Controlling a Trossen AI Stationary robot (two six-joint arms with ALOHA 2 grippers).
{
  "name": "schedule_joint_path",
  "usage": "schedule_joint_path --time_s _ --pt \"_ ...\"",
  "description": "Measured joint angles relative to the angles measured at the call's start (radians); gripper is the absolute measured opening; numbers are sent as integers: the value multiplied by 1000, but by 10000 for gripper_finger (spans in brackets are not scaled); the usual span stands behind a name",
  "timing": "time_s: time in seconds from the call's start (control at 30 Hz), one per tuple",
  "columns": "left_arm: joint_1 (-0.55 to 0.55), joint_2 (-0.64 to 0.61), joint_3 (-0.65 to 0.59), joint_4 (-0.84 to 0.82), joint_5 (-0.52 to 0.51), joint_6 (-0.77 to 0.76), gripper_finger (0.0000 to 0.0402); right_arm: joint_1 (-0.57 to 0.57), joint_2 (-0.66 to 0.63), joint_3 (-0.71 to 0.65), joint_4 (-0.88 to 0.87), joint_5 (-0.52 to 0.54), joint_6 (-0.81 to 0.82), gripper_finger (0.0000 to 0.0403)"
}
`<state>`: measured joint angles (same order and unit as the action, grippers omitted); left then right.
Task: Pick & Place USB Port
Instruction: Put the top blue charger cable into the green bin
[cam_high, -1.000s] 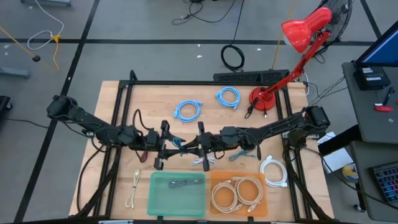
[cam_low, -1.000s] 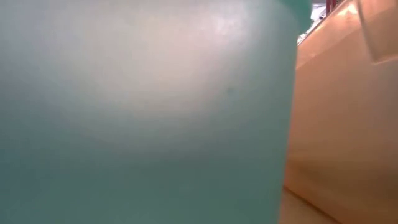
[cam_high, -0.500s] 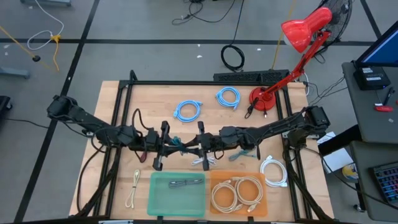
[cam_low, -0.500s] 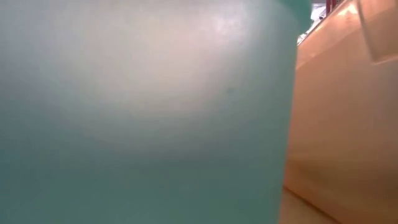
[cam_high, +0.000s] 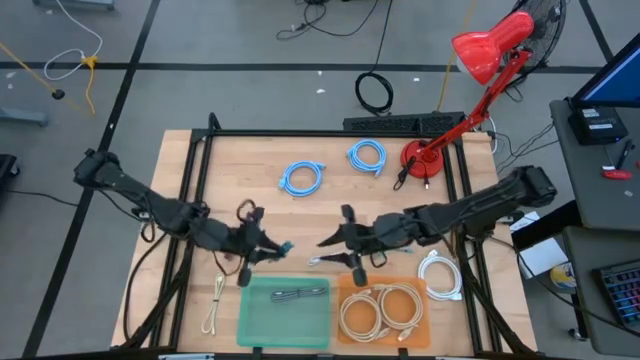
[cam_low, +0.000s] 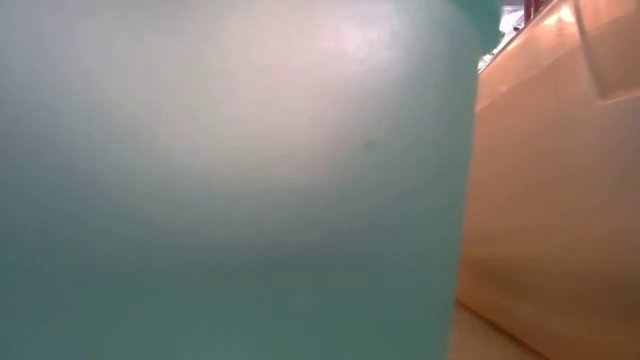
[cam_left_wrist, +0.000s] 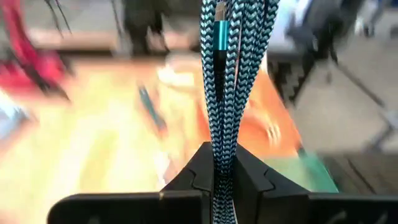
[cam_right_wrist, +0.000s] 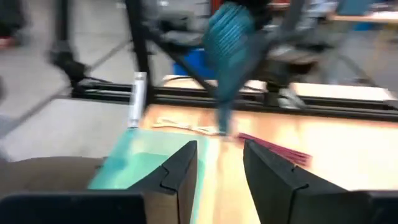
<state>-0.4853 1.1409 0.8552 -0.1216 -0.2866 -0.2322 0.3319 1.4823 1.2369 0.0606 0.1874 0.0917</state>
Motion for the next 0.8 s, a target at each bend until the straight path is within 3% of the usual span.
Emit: schedule_joint_path --time_s 0.1,0.27,0.53,0.8 --pt "-27 47 14 -146 57 -127 23 23 -21 0 -63 184 0 124" --pt "-69 155 19 -143 151 -341 23 26 -23 0 -96 411 1 118" --pt "-126 360 19 16 307 -451 23 23 -23 0 -96 440 -3 116" --pt "-59 529 17 108 395 -419 23 21 -23 0 -80 440 -26 115"
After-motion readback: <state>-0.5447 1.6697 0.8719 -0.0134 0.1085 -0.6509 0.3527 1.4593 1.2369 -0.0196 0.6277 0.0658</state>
